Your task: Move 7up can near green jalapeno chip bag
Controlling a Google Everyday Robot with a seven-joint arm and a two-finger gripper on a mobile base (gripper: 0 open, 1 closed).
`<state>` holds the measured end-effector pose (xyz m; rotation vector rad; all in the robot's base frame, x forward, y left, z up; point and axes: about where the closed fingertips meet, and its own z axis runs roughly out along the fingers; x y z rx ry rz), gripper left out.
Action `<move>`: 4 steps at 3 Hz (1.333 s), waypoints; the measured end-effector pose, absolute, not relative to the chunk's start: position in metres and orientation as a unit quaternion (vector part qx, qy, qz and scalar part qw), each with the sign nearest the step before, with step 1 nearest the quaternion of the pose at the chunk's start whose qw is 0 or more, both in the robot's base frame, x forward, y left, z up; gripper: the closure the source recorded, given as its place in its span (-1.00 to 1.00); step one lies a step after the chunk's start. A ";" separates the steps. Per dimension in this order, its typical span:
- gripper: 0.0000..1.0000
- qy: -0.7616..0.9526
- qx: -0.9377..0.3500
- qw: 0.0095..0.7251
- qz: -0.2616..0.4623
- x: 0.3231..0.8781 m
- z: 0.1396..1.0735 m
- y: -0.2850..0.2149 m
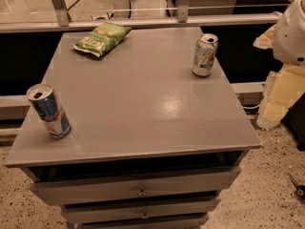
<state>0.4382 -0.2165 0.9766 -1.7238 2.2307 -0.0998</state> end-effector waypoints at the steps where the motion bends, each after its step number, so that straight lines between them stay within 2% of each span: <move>1: -1.00 0.781 -0.603 0.160 -0.035 0.438 0.977 -0.217; 2: -1.00 0.781 -0.596 0.183 -0.032 0.460 0.963 -0.219; 4: -1.00 0.803 -0.527 0.277 -0.025 0.572 0.898 -0.234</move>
Offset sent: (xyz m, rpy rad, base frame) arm 0.0838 -0.0133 -0.0552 0.1381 -0.1118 -0.0392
